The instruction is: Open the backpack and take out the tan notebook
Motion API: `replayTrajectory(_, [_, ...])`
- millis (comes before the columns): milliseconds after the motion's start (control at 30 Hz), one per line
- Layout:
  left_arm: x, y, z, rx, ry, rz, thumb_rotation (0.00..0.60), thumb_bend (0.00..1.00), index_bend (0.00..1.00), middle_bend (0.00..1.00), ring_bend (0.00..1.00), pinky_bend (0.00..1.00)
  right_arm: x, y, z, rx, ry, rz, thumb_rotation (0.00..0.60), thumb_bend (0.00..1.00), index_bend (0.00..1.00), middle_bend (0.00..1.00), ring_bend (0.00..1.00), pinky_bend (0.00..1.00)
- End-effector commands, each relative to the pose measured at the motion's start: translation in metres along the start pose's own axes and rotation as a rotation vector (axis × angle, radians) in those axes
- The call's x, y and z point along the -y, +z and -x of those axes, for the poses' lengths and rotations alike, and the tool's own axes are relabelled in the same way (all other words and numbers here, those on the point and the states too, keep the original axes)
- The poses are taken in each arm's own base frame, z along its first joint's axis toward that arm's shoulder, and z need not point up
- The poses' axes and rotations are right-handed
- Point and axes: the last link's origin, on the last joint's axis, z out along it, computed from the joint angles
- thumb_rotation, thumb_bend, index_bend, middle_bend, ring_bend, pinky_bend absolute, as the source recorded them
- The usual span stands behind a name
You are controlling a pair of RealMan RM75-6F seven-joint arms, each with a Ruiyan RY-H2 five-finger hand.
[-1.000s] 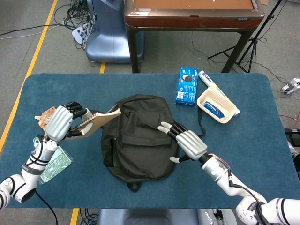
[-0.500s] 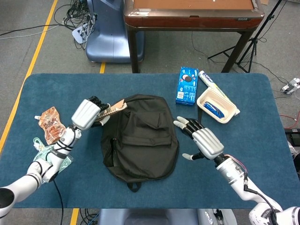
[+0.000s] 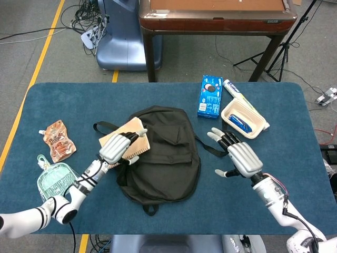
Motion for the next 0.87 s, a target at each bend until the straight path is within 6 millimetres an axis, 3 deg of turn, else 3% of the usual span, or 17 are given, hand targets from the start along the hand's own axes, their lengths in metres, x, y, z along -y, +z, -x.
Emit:
replayTrajectory(33, [-0.001, -0.028, -0.017, 0.020, -0.021, -0.059, 0.593, 0.22, 0.03, 0.18, 0.23, 0.35, -0.007, -0.004, -0.003, -0.008, -0.012, 0.026, 0.600, 0.05, 0.00, 0.00, 0.00, 0.07])
replayTrajectory(167, [0.013, -0.047, -0.029, -0.032, 0.009, -0.115, 0.600, 0.22, 0.06, 0.18, 0.23, 0.35, -0.020, -0.014, -0.009, -0.033, -0.037, 0.076, 0.600, 0.11, 0.00, 0.04, 0.00, 0.07])
replayTrajectory(267, [0.032, -0.066, -0.036, -0.074, 0.027, -0.199, 0.600, 0.22, 0.10, 0.18, 0.23, 0.35, -0.034, -0.024, -0.011, -0.076, -0.075, 0.127, 0.600, 0.19, 0.00, 0.14, 0.04, 0.10])
replayTrajectory(533, [0.087, -0.132, -0.048, -0.188, 0.059, -0.459, 0.600, 0.22, 0.18, 0.18, 0.23, 0.34, -0.067, -0.063, -0.004, -0.149, -0.153, 0.266, 0.600, 0.28, 0.22, 0.32, 0.22, 0.29])
replayTrajectory(667, [0.093, -0.163, -0.046, -0.216, 0.096, -0.526, 0.600, 0.22, 0.20, 0.18, 0.23, 0.34, -0.075, -0.080, 0.000, -0.175, -0.157, 0.312, 0.600, 0.29, 0.29, 0.35, 0.26, 0.30])
replayTrajectory(867, [0.083, -0.200, -0.037, -0.233, 0.148, -0.575, 0.600, 0.22, 0.21, 0.18, 0.23, 0.33, -0.079, -0.103, 0.005, -0.192, -0.149, 0.356, 0.600, 0.30, 0.32, 0.37, 0.27, 0.30])
